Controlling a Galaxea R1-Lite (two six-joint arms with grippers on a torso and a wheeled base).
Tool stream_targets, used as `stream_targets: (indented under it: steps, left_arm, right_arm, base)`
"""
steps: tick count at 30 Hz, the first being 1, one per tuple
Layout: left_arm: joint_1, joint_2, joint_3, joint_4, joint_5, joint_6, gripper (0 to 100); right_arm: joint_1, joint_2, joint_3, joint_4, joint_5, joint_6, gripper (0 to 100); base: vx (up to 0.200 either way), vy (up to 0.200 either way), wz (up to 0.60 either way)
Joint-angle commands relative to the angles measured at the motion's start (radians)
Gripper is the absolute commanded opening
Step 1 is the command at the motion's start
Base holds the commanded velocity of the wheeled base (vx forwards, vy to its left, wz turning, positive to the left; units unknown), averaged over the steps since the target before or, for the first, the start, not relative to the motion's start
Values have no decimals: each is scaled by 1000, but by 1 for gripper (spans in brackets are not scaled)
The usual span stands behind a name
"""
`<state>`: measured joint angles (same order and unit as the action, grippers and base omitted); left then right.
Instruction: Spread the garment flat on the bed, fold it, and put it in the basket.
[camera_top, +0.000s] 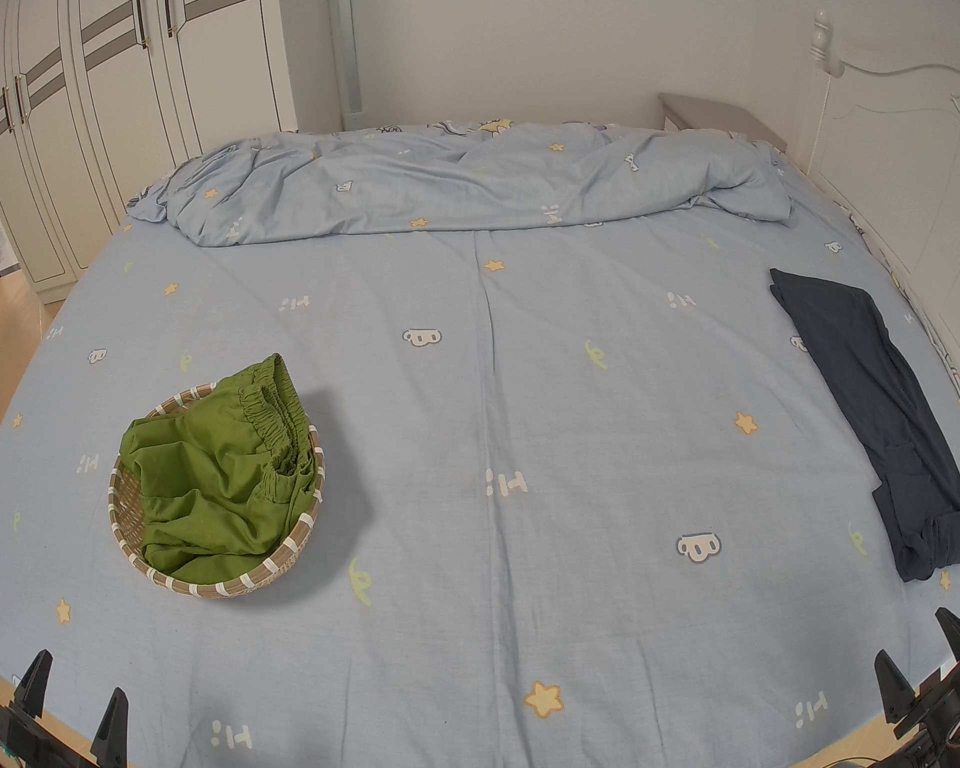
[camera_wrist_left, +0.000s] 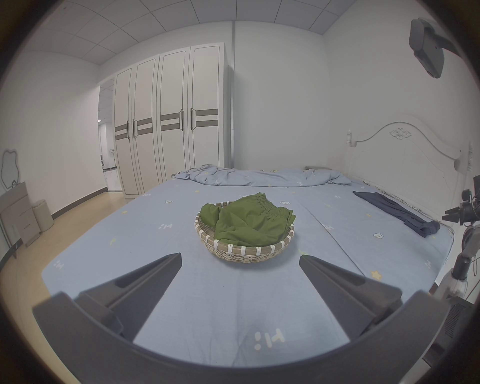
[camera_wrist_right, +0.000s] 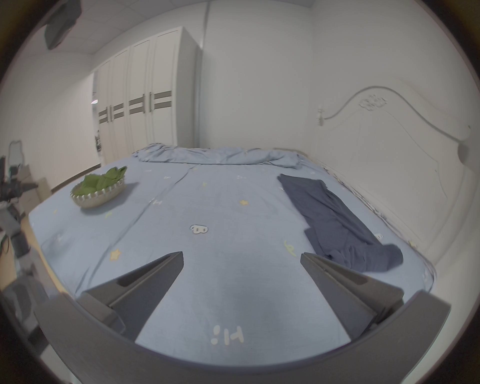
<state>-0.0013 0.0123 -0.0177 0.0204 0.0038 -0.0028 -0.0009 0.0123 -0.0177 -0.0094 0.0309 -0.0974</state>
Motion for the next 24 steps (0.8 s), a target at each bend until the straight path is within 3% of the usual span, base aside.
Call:
stream_targets:
  steps: [1, 3, 5, 6, 8, 12, 14, 16, 18, 24]
  left_arm:
    - [0, -9, 10, 0, 1, 0, 100]
    - [0, -9, 10, 0, 1, 0, 100]
    - [0, -9, 10, 0, 1, 0, 100]
    - [0, -9, 10, 1, 1, 0, 100]
    - [0, -9, 10, 0, 1, 0, 100]
    - [0, -9, 10, 0, 1, 0, 100]
    - [0, -9, 10, 1, 1, 0, 100]
    - [0, -9, 10, 0, 1, 0, 100]
    - [0, -9, 10, 0, -1, 0, 100]
    - [0, -9, 10, 0, 1, -2, 100]
  right_arm:
    - [-1, -2, 8, -1, -152, 173, 100]
    - [-1, -2, 8, -3, -158, 168, 100]
    - [-1, -2, 12, -15, -195, 91, 100]
    - [-1, -2, 18, -46, -175, -7, 100]
    - [-1, -3, 18, -80, -169, -25, 100]
    - [1, -5, 18, -176, -126, -15, 100]
    - [-1, -5, 18, -64, -129, 36, 100]
    - [1, -2, 2, 45, -86, 124, 100]
    - [1, 0, 10, 35, -25, 110, 100]
    - [1, -2, 8, 37, -35, 113, 100]
  base:
    - [0, 0, 0]
    - [0, 0, 0]
    - [0, 0, 0]
    - [0, 0, 0]
    - [0, 0, 0]
    - [0, 0, 0]
    - [0, 0, 0]
    - [0, 0, 0]
    - [0, 0, 0]
    - [0, 0, 0]
